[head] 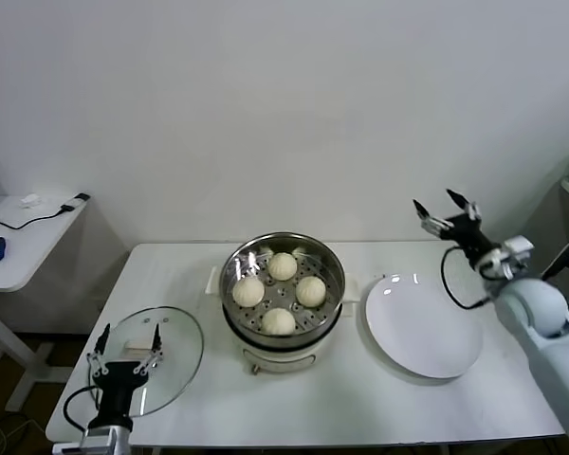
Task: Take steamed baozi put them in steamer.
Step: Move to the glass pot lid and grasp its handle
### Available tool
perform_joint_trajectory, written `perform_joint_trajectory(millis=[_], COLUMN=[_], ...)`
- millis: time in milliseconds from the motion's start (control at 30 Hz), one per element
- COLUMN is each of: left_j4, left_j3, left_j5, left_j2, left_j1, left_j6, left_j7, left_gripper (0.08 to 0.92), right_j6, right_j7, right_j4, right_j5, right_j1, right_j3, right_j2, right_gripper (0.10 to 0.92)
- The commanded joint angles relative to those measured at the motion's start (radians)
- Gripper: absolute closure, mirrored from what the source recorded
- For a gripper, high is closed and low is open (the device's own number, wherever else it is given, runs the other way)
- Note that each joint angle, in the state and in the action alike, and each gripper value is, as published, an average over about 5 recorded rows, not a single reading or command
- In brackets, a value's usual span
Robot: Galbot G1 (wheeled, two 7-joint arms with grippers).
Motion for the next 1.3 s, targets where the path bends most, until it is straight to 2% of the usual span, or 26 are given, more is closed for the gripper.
perform_joint_trajectory(millis=[33, 233, 433, 533, 700, 900, 1300], left_j4=[0.031, 0.094, 0.202, 0.271, 0.374, 0.467, 0.559], left_j3=[-0.002, -0.01, -0.05, -0.083, -0.076, -0.052, -0.042], left_j5=[0.162, 0.318, 0.669, 0.863, 0.993, 1.057, 1.152], left_j2=[0.03, 0.041, 0.072, 0.112, 0.2, 0.219, 0.178], left_j1=[-0.001, -0.005, 0.006, 0.004, -0.001, -0.052, -0.173], left_j6=[-0.058, -0.124, -0.167, -0.171, -0.104, -0.061, -0.03], left_j7=[-0.061, -0.156, -0.29, -0.358, -0.456, -0.474, -0.403], left_gripper=[0.177, 0.177, 0.177, 0.177, 0.177, 0.177, 0.177], right_j6=[0.127, 0.209, 0.255, 0.255, 0.222, 0.191, 0.179], right_j7=[0.021, 0.006, 0.01, 0.022, 0.045, 0.054, 0.051], right_j4=[0.064, 0.07, 0.061, 0.051, 0.062, 0.079, 0.101], right_j5=[-0.059, -0.091, -0.108, -0.115, -0.104, -0.126, -0.149], right_j1=[-0.451, -0.537, -0.565, -0.563, -0.557, -0.55, -0.567], right_j3=[0.322, 0.296, 0.23, 0.208, 0.184, 0.171, 0.172], right_j2=[0.164, 0.264, 0.314, 0.324, 0.338, 0.352, 0.375], right_gripper=[0.203, 0.203, 0.203, 0.203, 0.203, 0.203, 0.203])
